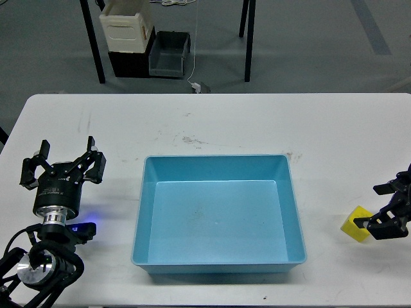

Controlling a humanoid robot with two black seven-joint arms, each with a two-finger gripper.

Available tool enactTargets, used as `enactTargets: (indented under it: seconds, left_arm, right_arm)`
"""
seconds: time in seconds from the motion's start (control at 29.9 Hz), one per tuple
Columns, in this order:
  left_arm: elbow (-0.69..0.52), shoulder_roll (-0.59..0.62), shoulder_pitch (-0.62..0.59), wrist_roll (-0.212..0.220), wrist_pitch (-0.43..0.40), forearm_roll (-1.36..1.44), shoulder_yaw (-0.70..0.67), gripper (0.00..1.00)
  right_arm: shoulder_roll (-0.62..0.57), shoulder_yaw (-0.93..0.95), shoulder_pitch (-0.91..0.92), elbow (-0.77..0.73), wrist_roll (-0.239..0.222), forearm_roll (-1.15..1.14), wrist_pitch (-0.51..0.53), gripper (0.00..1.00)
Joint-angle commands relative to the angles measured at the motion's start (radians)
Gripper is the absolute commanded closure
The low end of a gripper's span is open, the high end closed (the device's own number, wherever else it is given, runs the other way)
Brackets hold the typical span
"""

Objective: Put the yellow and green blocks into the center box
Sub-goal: 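Close the right gripper around the yellow cube, then lift the yellow cube and lower it into the blue tray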

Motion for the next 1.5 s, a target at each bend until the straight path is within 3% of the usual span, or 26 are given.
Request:
enactTargets:
  seconds: [0.0, 0.6, 0.77, 0.94, 1.17, 1.47]
  left_arm:
    - [0.001, 0.0, 0.001, 0.0, 0.0, 0.0, 0.0, 0.0]
    - [0.012, 0.001, 0.001, 0.0, 0.0, 0.002, 0.0, 0.0]
    - [0.018, 0.001, 0.0, 0.0, 0.0, 0.001, 0.0, 0.0]
    - [0.02, 0.001, 0.001, 0.0, 0.0, 0.002, 0.0, 0.0]
    - [0.02, 0.001, 0.0, 0.0, 0.0, 0.002, 0.0, 0.0]
    - [0.02, 0.003, -0.002, 0.0, 0.0, 0.002, -0.001, 0.0]
  right_arm:
    - [0.014, -0.028, 0.008, -0.029, 0.0, -0.002, 0.0, 0.0]
    - [0.135, -0.082, 0.011, -0.156, 0.0, -0.015, 0.0, 0.06]
    - [0.146, -0.09, 0.01, -0.173, 0.0, -0.021, 0.0, 0.28]
    - [0.158, -0.088, 0.01, -0.204, 0.0, -0.021, 0.0, 0.6]
    - [0.174, -0.079, 0.028, -0.224, 0.0, -0.021, 0.0, 0.94]
    - [0.172, -0.062, 0.275, -0.156, 0.0, 0.043, 0.0, 0.99]
